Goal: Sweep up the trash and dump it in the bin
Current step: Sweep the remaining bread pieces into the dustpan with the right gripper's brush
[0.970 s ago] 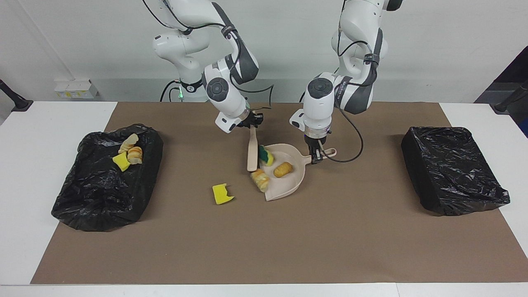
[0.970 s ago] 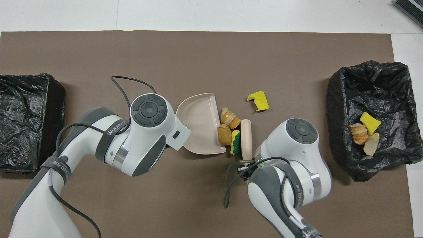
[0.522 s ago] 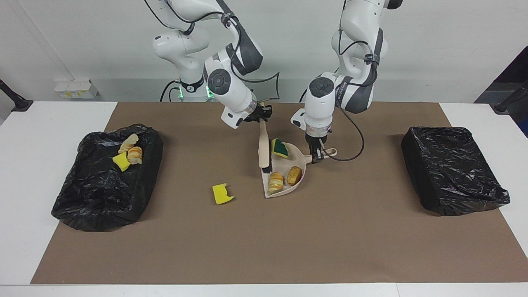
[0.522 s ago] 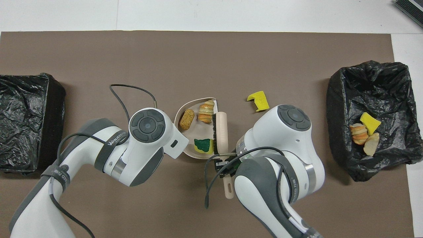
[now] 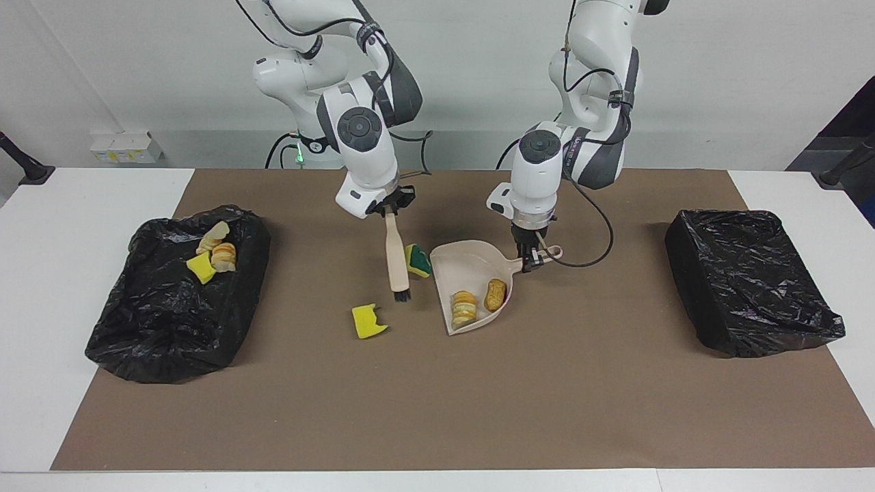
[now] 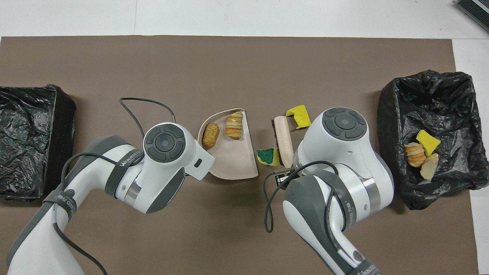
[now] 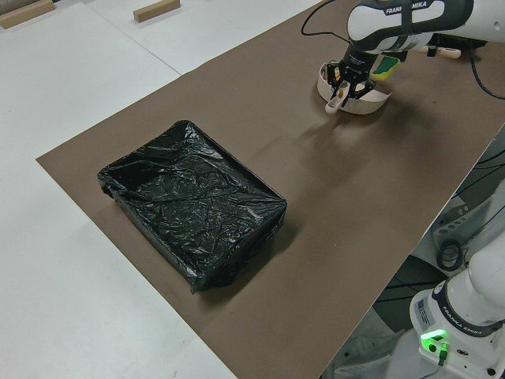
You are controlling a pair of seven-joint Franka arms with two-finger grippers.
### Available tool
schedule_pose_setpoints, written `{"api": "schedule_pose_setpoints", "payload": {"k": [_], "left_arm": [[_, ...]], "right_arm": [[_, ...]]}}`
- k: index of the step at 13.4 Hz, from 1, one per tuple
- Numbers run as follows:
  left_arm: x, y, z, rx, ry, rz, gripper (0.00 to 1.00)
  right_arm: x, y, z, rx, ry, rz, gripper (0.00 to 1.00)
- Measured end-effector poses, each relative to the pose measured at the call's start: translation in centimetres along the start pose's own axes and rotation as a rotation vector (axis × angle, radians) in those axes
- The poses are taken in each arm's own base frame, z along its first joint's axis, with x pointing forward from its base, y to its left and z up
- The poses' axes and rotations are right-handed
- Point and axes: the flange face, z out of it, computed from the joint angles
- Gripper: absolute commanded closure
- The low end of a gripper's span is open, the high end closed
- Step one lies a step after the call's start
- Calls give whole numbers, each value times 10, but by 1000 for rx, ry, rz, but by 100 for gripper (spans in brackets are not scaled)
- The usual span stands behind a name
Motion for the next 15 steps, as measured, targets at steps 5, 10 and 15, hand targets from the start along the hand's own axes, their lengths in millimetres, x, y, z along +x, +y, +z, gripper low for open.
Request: {"api": "schedule_pose_setpoints", "payload": {"k": [5, 10, 15], "left_arm": [[0, 0, 0, 0, 0, -22, 100], [0, 0, 0, 0, 1, -30, 100], [0, 0, 0, 0, 1, -31, 100]], "right_arm": [[15, -39, 31, 73, 30, -4, 100], [-17, -108, 60, 126, -44, -37, 100], [-40, -112, 53, 119, -113, 15, 100]]}}
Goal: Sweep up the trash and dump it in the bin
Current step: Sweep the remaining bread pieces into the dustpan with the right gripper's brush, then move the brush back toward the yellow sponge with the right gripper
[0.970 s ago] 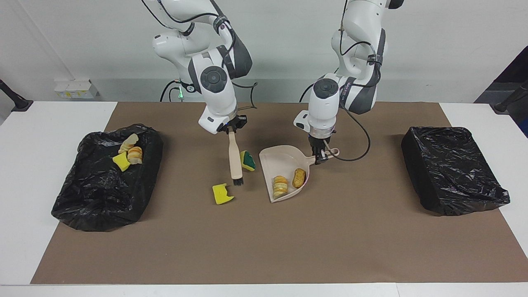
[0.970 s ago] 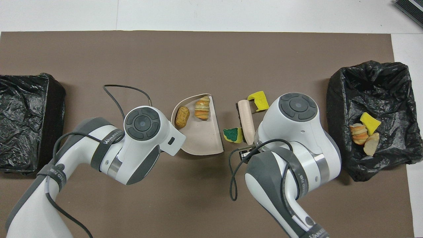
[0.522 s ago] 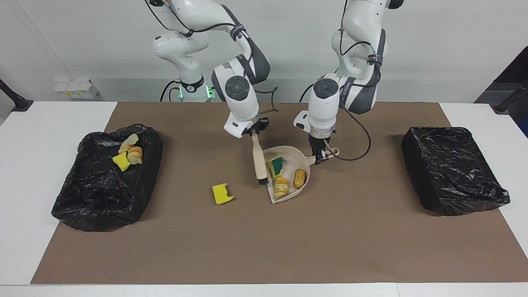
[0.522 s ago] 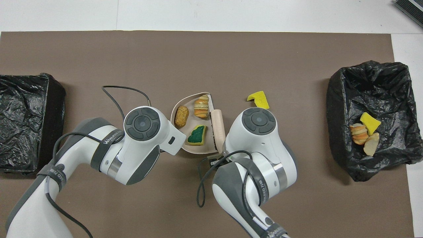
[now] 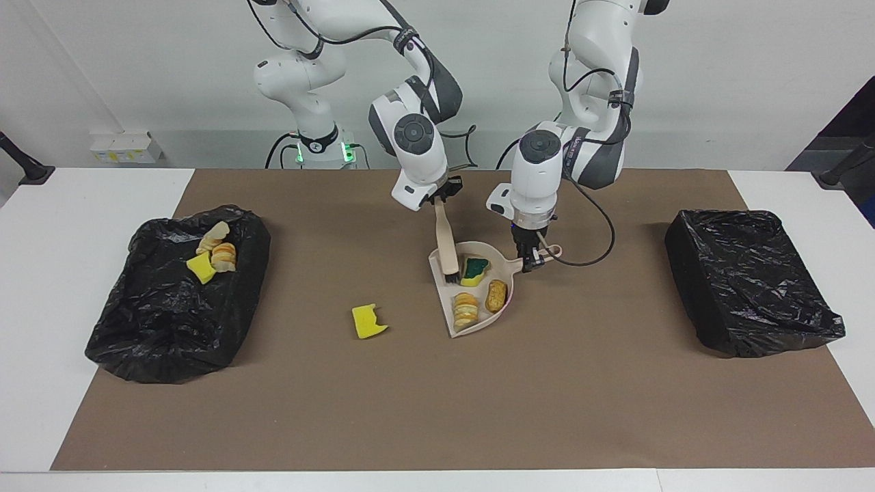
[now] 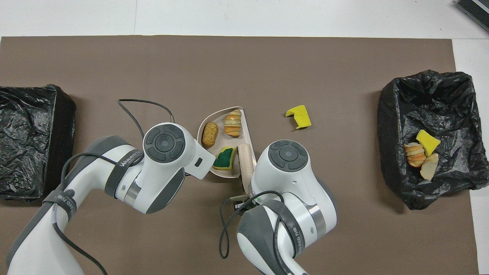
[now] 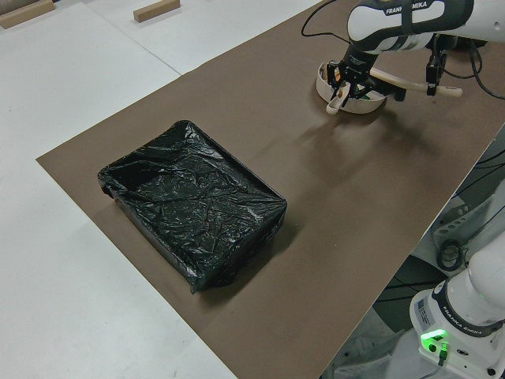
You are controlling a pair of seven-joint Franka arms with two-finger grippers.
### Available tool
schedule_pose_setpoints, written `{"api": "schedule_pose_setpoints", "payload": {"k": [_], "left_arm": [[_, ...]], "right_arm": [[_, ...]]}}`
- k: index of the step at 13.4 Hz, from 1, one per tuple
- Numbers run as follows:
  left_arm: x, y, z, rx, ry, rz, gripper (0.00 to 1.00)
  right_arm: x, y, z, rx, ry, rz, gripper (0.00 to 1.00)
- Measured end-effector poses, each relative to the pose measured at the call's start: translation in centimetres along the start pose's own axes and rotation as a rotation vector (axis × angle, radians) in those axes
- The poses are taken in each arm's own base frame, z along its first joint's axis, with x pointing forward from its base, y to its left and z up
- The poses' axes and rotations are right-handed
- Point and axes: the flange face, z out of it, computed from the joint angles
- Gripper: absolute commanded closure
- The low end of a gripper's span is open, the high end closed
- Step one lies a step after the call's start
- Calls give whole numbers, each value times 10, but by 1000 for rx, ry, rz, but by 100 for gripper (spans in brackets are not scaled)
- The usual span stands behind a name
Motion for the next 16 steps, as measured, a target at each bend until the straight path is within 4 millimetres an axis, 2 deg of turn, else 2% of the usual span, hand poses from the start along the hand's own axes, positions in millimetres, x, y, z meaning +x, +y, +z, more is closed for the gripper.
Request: {"api": "schedule_pose_setpoints", "payload": {"k": [2, 4, 6, 9, 12, 13, 15, 16], "left_arm": [[0, 0, 0, 0, 0, -5, 100], [0, 0, 0, 0, 0, -15, 100], [0, 0, 0, 0, 0, -23, 100], [0, 0, 0, 1, 2, -33, 100], [0, -1, 0, 0, 8, -75, 100], [0, -1, 0, 0, 9, -93, 100], [0, -1, 0, 0, 9, -133, 100], [0, -1, 0, 0, 9, -142, 100]], "right_arm": [[-18, 1, -10, -17, -46, 8, 100], [-33, 2, -29, -16, -43, 15, 100], [-35, 20, -49, -42, -1, 27, 100], [-4, 83, -71, -159, 66, 13, 100], [43, 166, -100, -283, 99, -37, 100], [60, 186, -106, -336, 101, -60, 100], [94, 208, -106, -441, 90, -98, 100], [108, 210, -100, -465, 79, -107, 100]]}}
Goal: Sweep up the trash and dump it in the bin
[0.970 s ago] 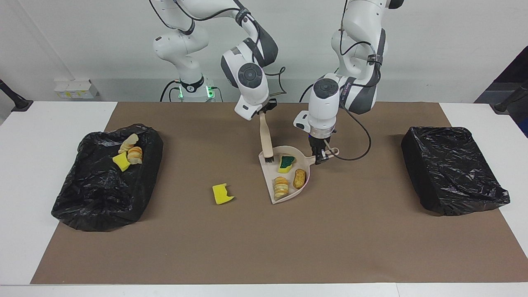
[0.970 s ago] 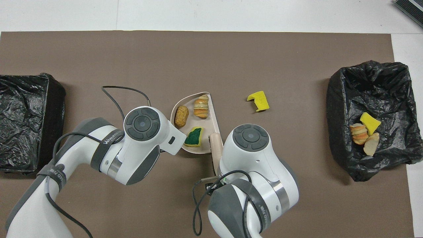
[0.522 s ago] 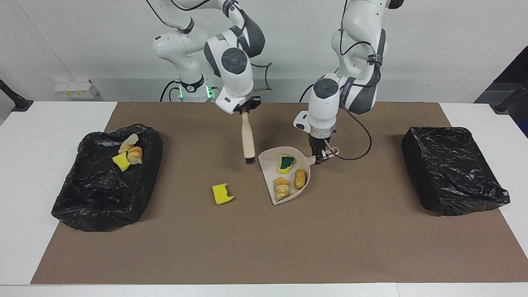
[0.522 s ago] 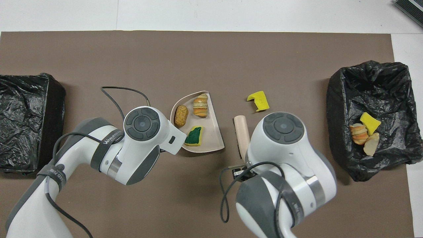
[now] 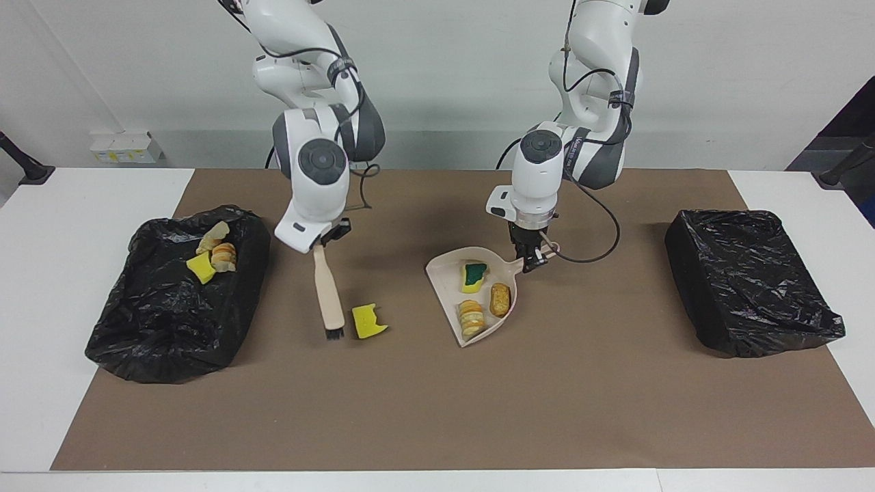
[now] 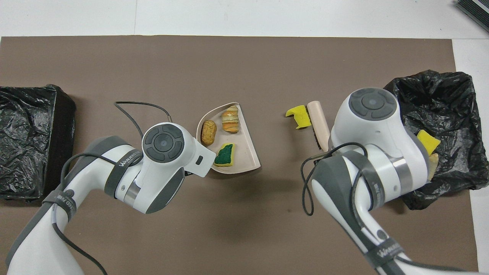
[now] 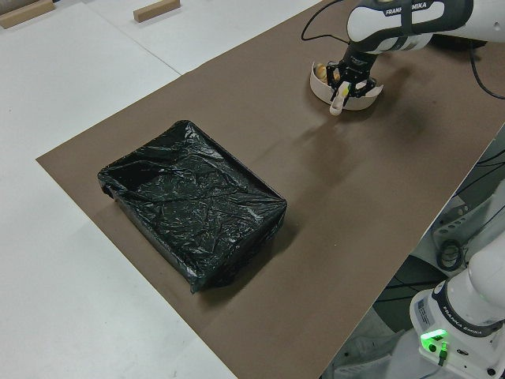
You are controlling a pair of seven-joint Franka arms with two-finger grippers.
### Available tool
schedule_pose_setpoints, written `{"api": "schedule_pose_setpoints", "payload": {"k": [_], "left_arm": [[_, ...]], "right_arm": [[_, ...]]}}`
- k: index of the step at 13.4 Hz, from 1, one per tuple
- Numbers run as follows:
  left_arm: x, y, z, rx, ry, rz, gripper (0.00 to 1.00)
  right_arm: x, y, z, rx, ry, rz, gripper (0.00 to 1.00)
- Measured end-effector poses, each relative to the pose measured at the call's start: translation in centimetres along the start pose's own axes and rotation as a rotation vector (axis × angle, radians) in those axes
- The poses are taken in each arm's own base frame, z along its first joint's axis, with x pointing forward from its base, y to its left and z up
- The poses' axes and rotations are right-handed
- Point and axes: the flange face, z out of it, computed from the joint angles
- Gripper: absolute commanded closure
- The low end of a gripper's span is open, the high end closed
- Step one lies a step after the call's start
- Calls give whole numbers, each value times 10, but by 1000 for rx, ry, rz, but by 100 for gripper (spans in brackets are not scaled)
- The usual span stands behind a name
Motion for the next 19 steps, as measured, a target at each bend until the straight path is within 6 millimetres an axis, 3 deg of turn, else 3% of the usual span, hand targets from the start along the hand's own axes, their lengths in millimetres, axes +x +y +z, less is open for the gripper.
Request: {"api": "schedule_pose_setpoints", "payload": {"k": [2, 4, 8, 11, 13, 17, 19], "left_arm": [[0, 0, 0, 0, 0, -5, 100], [0, 0, 0, -1, -1, -6, 100], [-1, 1, 1, -3, -3, -6, 100], [-1, 1, 1, -2, -2, -5, 100], [-1, 1, 1, -2, -2, 4, 100], [-12, -10, 2, -4, -4, 62, 100], [-19, -17, 2, -3, -5, 83, 100]], "right_arm": [[22, -21, 17, 3, -24, -34, 100], [28, -56, 27, 69, -47, -67, 100], [21, -132, 16, 350, 6, -79, 100], [3, -182, 10, 448, 10, -89, 100], [-8, -190, -7, 453, 7, -37, 100], [-49, -171, -51, 437, -67, 119, 100], [-65, -173, -59, 426, -89, 171, 100]]}}
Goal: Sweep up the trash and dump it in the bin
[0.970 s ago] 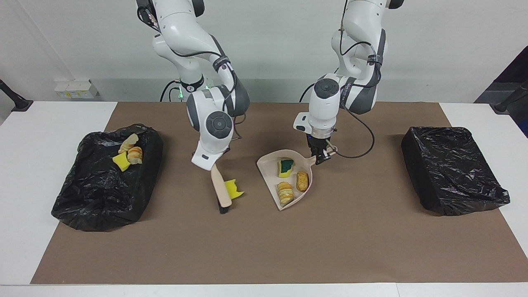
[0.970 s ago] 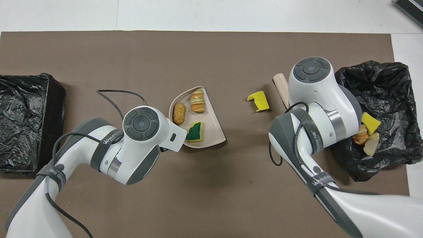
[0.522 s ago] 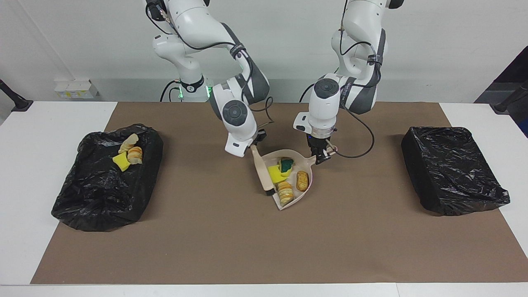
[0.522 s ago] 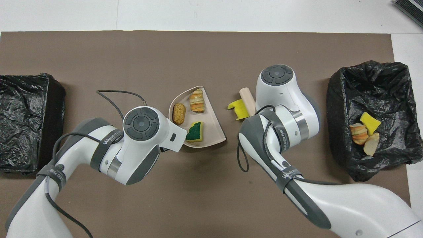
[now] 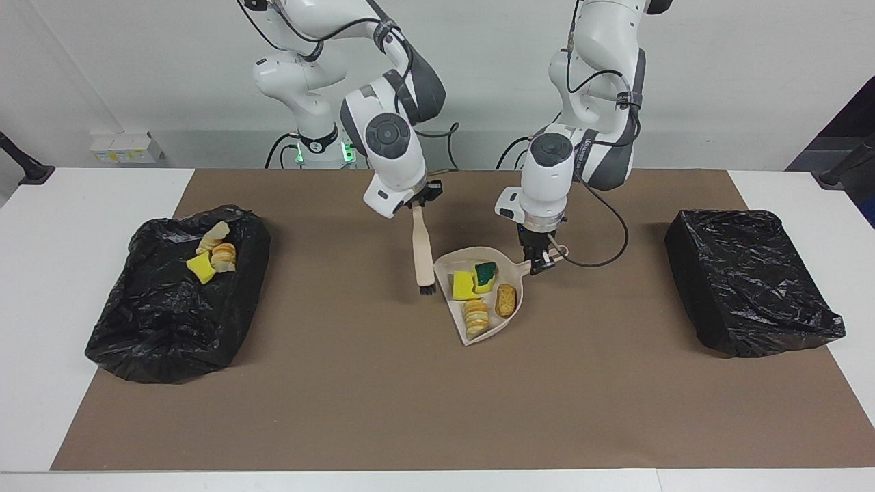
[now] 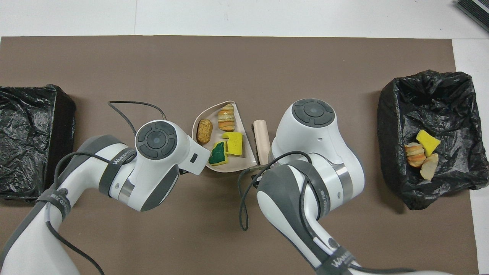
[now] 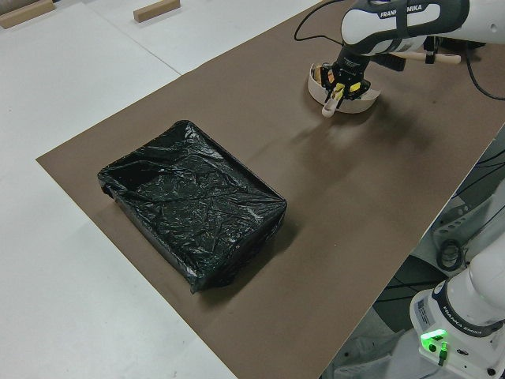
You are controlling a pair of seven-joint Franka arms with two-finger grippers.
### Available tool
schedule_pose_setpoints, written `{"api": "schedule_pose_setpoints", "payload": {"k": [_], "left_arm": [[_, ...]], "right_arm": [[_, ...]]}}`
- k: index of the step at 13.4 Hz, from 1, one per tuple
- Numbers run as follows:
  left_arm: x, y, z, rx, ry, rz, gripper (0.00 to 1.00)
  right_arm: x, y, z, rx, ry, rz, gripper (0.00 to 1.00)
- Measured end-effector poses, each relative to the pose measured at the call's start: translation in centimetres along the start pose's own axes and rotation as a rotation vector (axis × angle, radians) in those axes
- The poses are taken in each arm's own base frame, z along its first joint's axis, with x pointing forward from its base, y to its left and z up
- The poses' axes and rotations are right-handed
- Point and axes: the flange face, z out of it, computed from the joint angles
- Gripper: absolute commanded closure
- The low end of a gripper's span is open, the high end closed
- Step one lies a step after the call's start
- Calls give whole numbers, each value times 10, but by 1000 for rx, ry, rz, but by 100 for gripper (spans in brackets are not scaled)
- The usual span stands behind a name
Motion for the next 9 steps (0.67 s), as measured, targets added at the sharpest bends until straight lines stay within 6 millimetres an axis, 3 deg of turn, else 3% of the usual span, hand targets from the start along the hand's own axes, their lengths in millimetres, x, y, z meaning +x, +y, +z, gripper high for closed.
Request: {"api": "schedule_pose_setpoints", "payload": {"k": [2, 5, 9], "left_arm": [[-11, -10, -3, 5, 3, 28, 100], [-49, -38, -33, 39, 20, 55, 100], [-151, -73, -99, 72, 13, 70, 100]], "right_arm": [[-15, -15, 11, -22, -13, 62, 100], [-46, -39, 46, -52, 5, 73, 100], [-97, -34, 91, -81, 40, 35, 100]]}}
